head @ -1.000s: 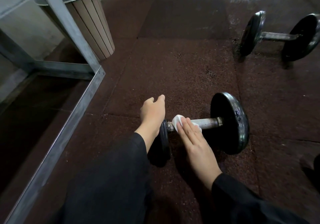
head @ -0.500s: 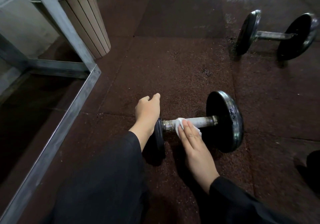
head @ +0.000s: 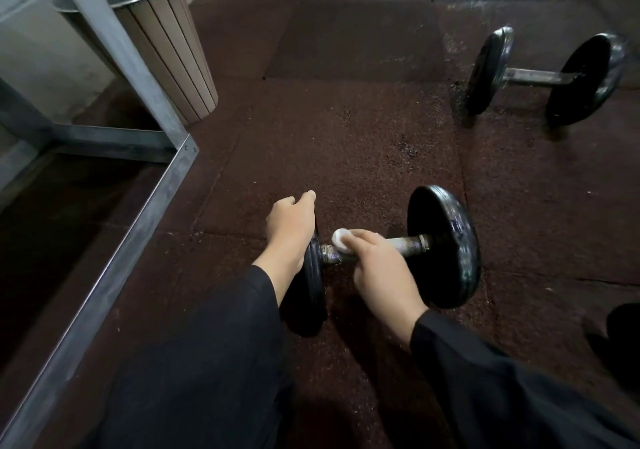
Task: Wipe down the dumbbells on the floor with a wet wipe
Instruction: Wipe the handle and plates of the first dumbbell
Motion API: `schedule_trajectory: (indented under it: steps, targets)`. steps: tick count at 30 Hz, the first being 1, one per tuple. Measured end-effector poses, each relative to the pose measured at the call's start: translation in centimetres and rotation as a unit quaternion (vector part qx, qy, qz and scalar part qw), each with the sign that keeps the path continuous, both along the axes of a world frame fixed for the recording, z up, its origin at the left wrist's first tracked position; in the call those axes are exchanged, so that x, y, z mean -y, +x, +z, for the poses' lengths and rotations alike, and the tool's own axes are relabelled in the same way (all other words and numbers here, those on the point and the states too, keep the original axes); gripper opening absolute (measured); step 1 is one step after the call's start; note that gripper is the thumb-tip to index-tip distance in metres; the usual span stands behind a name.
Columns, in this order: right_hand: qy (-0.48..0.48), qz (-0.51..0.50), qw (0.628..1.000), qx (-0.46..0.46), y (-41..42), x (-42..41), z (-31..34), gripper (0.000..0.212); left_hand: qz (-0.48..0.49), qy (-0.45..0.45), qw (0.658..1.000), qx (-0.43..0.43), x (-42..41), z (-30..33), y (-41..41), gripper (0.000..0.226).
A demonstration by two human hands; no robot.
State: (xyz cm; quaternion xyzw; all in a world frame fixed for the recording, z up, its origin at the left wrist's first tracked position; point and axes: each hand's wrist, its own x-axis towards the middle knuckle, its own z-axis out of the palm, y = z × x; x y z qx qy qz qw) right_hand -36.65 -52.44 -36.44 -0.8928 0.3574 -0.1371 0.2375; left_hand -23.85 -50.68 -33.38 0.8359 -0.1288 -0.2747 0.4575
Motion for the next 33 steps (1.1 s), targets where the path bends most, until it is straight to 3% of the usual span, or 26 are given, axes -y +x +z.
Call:
schedule_trajectory:
  steps: [2,5,9,12,16,21,28,33]
  targets:
    - [-0.038,0.034,0.998,-0.031,0.0,-0.6,0.0,0.041,-0.001,0.005,1.0,-0.002,0.0,0.1,-0.1,0.031]
    - [-0.1,-0.007,0.995,-0.026,-0.8,-0.7,0.0,0.036,0.001,0.013,1.0,0.0,0.0,0.3,-0.1,0.039]
    - [-0.059,0.006,0.995,-0.084,-0.6,0.5,0.9,0.032,0.002,0.013,1.0,0.002,0.0,0.2,-0.1,0.038]
    - [-0.043,0.046,0.996,-0.066,0.3,-0.3,0.7,0.035,0.004,0.004,1.0,0.0,0.1,0.2,0.0,0.033]
    - [-0.116,0.014,0.99,-0.077,-0.7,-1.3,-0.2,0.044,0.001,0.001,1.0,0.0,0.2,0.1,0.1,0.033]
    - [-0.171,-0.065,0.976,-0.122,-0.6,1.1,0.6,0.032,0.004,-0.003,1.0,0.006,0.1,-0.1,0.1,0.032]
    - [-0.132,-0.018,0.988,-0.084,-3.2,-1.7,-0.9,0.053,0.005,0.007,1.0,0.006,0.2,-0.4,0.2,0.042]
    - [-0.122,-0.089,0.985,-0.079,-1.9,0.0,-0.4,0.043,0.003,-0.004,1.0,0.0,0.2,-0.2,0.1,0.036]
